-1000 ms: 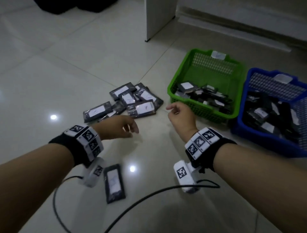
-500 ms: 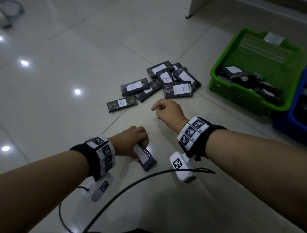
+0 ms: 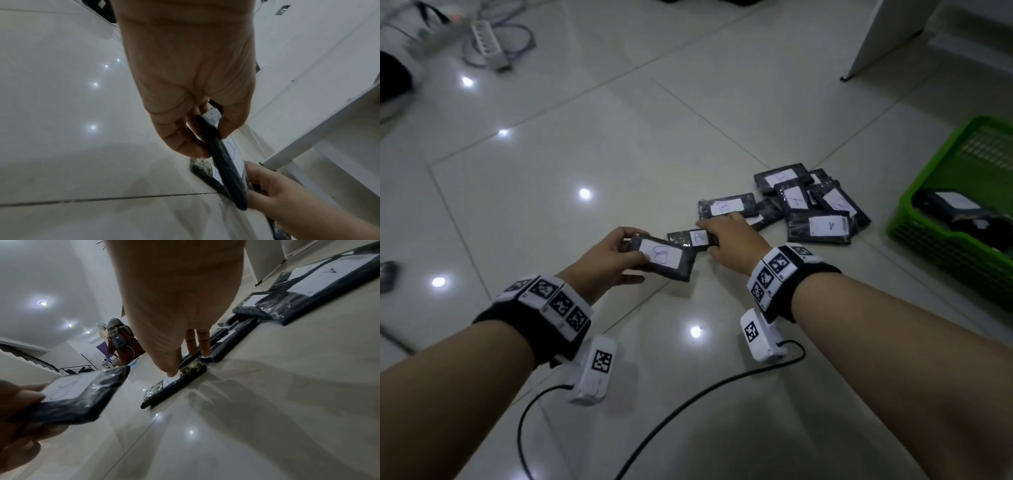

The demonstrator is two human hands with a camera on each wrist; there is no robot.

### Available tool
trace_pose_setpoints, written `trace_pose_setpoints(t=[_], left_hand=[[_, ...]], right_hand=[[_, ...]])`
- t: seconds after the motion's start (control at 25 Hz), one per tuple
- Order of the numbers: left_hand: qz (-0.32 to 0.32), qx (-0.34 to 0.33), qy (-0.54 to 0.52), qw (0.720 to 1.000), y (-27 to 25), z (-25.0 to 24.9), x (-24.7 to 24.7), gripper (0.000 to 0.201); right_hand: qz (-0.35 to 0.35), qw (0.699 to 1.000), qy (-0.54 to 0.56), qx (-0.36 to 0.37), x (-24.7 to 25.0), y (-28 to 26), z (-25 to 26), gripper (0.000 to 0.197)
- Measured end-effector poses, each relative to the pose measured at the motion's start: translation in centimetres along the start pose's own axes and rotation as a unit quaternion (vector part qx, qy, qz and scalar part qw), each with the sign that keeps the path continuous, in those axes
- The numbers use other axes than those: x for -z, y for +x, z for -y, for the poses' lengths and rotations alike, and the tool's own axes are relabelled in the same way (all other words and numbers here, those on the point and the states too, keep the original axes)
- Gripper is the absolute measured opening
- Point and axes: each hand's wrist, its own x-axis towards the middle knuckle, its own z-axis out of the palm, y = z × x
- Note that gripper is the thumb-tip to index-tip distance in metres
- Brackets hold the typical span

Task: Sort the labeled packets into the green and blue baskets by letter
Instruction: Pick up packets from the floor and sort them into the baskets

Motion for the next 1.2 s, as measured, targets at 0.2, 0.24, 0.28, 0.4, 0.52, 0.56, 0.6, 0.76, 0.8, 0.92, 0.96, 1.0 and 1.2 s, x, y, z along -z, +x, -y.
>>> trace_pose_setpoints(t=[0.2,0.24,0.28,0.4,0.52,0.56,0.6,0.76,0.8,0.92,0.96,1.0,1.2], left_hand=[[-0.027,-0.011,-0.078,0.997,1.8,-0.1,-0.3,0.034],[-0.031,-0.012,-0.088,0.996,2.4,-0.3,-0.6,0.033],[-0.035,-0.014,-0.095,0.995,2.8,-0.6,-0.9,0.032],[-0.038,-0.012,-0.104,0.994,4.6,-2.3,-2.3,0.027],[-0.026,-0.017,-0.095,0.995,6.8,-5.8,-4.5,0.022],[-0.019,-0.017,-0.089,0.996,7.6,-7.5,-5.7,0.023],[-0.012,-0.019,-0.080,0.997,8.4,-9.1,-6.9,0.024],[0.027,-0.038,-0.048,0.998,11.6,-16.6,-14.5,0.029],[0.031,-0.041,-0.045,0.998,11.9,-17.9,-16.6,0.029],[0.072,-0.017,-0.046,0.996,12.8,-21.1,-24.3,0.038],[0.096,-0.006,-0.042,0.994,13.0,-21.7,-27.0,0.041],[0.121,-0.002,-0.034,0.992,13.0,-21.9,-29.3,0.043],[0.183,0.025,0.007,0.983,13.5,-20.4,-39.5,0.041]], right_hand=[[-0.058,0.995,-0.057,-0.051,-2.4,1.1,-0.2,0.046],[-0.065,0.995,-0.043,-0.062,-2.6,1.0,-0.4,0.041],[-0.063,0.995,-0.016,-0.070,-2.6,0.6,-0.6,0.036],[-0.055,0.986,0.125,-0.097,-1.4,-0.6,-1.9,0.020],[-0.098,0.936,0.296,-0.163,1.7,-2.4,-4.7,0.016],[-0.125,0.918,0.329,-0.181,3.0,-3.1,-6.0,0.017],[-0.156,0.899,0.359,-0.196,4.1,-3.8,-7.1,0.018],[-0.291,0.792,0.464,-0.268,9.1,-6.7,-13.3,0.015],[-0.319,0.775,0.464,-0.288,9.9,-7.3,-14.7,0.015],[-0.395,0.712,0.471,-0.339,12.8,-9.5,-19.6,0.013],[-0.413,0.685,0.485,-0.352,13.8,-10.2,-21.0,0.015],[-0.424,0.657,0.503,-0.369,14.5,-10.8,-22.3,0.018],[-0.410,0.598,0.539,-0.429,16.8,-13.4,-27.8,0.029]])
